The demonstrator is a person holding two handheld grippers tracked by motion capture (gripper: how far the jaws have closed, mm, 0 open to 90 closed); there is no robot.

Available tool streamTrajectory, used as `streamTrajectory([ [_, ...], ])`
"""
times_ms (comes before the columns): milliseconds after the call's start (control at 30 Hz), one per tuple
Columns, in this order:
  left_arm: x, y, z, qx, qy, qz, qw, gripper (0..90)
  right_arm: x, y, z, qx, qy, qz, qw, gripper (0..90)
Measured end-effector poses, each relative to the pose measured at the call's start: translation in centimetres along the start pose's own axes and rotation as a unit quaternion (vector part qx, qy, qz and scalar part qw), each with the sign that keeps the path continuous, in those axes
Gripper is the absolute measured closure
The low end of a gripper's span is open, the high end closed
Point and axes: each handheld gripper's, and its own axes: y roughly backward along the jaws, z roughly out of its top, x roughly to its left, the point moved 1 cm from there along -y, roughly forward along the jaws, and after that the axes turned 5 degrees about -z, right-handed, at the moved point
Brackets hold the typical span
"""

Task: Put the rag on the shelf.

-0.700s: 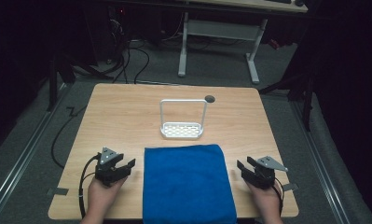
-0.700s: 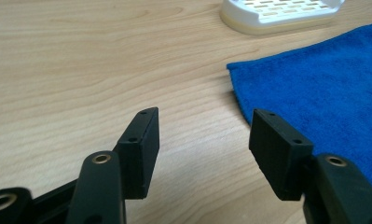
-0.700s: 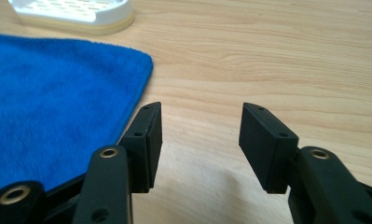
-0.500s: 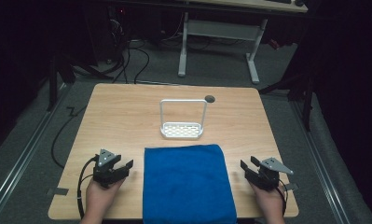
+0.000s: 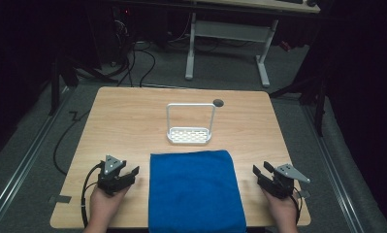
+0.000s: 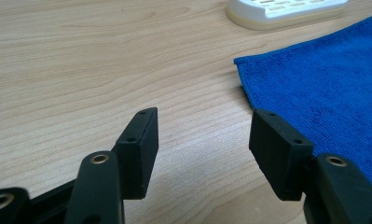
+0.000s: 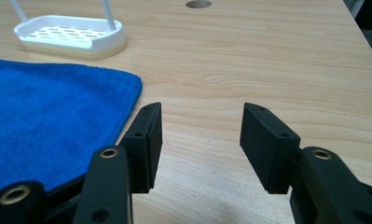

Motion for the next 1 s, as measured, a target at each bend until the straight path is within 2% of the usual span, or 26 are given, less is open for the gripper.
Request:
streamTrajectory([
  [200, -0.2, 0.3, 0.2, -0.014, -0.002, 0.0, 0.9999, 42.3, 0.2, 0.1, 0.2, 0.001, 0.002, -0.007, 1.0, 51.7],
  [300, -0.4, 0.4, 0.3, -0.022, -0.002, -0.01, 0.9997, 42.9, 0.4, 0.1, 0.3, -0.001, 0.007, -0.009, 0.9999, 52.2],
  [500, -0.6, 0.2, 0.8, -0.031, 0.006, -0.016, 0.9994, 42.4, 0.5, 0.0, 0.4, 0.002, 0.011, -0.008, 0.9999, 51.6],
  [567, -1.0, 0.0, 1.3, -0.031, -0.005, -0.012, 0.9994, 41.9, 0.5, 0.0, 0.5, 0.003, 0.012, -0.007, 0.9999, 50.7],
  [667, -1.2, -0.1, 1.6, -0.028, -0.008, -0.011, 0.9995, 41.0, 0.5, 0.0, 0.5, 0.005, 0.009, -0.006, 0.9999, 49.2],
  [800, -1.5, -0.4, 2.8, -0.029, -0.017, -0.009, 0.9994, 41.0, 0.7, 0.0, 0.6, 0.007, 0.013, -0.002, 0.9999, 48.4],
  [833, -1.6, -0.5, 3.6, -0.033, -0.019, -0.011, 0.9992, 40.9, 0.7, 0.1, 0.6, 0.007, 0.013, 0.001, 0.9999, 47.7],
  [867, -1.6, -0.5, 3.6, -0.033, -0.019, -0.011, 0.9992, 40.9, 0.7, 0.1, 0.6, 0.007, 0.013, 0.001, 0.9999, 47.7],
  [900, -1.9, -0.7, 4.4, -0.04, -0.021, -0.013, 0.9989, 40.7, 0.8, 0.0, 0.6, 0.008, 0.014, 0.003, 0.9999, 47.1],
  [933, -1.9, -0.7, 4.4, -0.04, -0.021, -0.013, 0.9989, 40.7, 0.8, 0.0, 0.6, 0.008, 0.014, 0.003, 0.9999, 47.1],
  [1000, -2.7, -1.1, 5.5, -0.042, -0.03, -0.018, 0.9985, 40.9, 0.8, 0.1, 0.6, 0.01, 0.015, 0.004, 0.9998, 46.7],
])
